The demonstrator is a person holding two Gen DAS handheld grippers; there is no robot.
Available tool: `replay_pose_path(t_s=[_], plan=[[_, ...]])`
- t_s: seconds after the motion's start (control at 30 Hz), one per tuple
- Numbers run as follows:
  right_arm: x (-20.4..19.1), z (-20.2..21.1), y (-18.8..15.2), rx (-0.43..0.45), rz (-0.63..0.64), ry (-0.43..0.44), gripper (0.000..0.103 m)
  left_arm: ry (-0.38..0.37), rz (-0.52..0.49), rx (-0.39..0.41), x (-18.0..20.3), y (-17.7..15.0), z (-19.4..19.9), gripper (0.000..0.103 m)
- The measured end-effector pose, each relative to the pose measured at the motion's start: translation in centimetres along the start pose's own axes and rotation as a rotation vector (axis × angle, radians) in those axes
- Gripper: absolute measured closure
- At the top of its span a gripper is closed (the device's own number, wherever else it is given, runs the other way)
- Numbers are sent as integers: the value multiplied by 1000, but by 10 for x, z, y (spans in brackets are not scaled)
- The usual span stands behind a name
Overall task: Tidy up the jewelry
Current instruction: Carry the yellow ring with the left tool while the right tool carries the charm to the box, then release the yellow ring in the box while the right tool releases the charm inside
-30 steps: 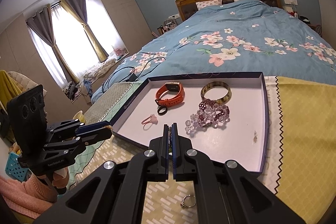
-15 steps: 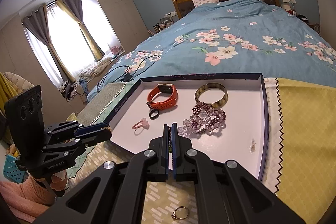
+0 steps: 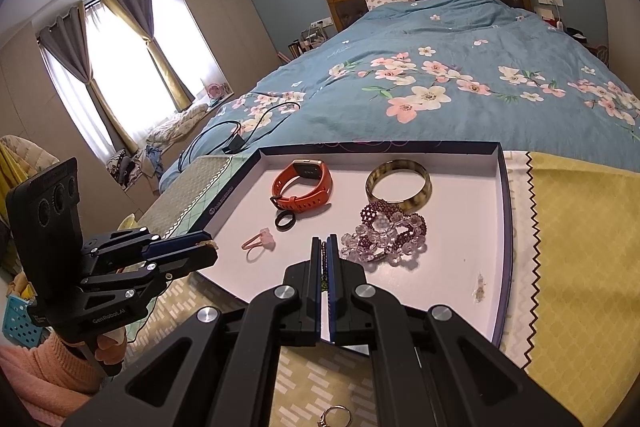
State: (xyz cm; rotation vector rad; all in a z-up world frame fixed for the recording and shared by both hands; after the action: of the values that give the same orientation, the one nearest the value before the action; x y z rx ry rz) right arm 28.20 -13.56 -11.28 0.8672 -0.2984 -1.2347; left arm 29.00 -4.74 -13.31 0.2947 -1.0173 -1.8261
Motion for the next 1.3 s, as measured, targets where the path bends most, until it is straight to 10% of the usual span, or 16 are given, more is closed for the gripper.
replay_pose_path(t_s=[1.3], plan=[[11, -37, -9, -69, -21, -49, 102, 34, 43, -49, -19, -4, -34, 85]])
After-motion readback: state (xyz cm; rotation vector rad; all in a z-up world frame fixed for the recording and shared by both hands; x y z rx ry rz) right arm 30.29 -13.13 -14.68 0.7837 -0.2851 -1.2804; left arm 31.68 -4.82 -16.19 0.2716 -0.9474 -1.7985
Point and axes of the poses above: each gripper's, at about its wrist camera, not at the fingertips, and z roughly against the way its jaws point, x to its right, y to its top, the point moved 10 cm from there along -z, roughly the way its jaws point, and after that the axes turned 12 degrees about -y, right-handed, at the moved point
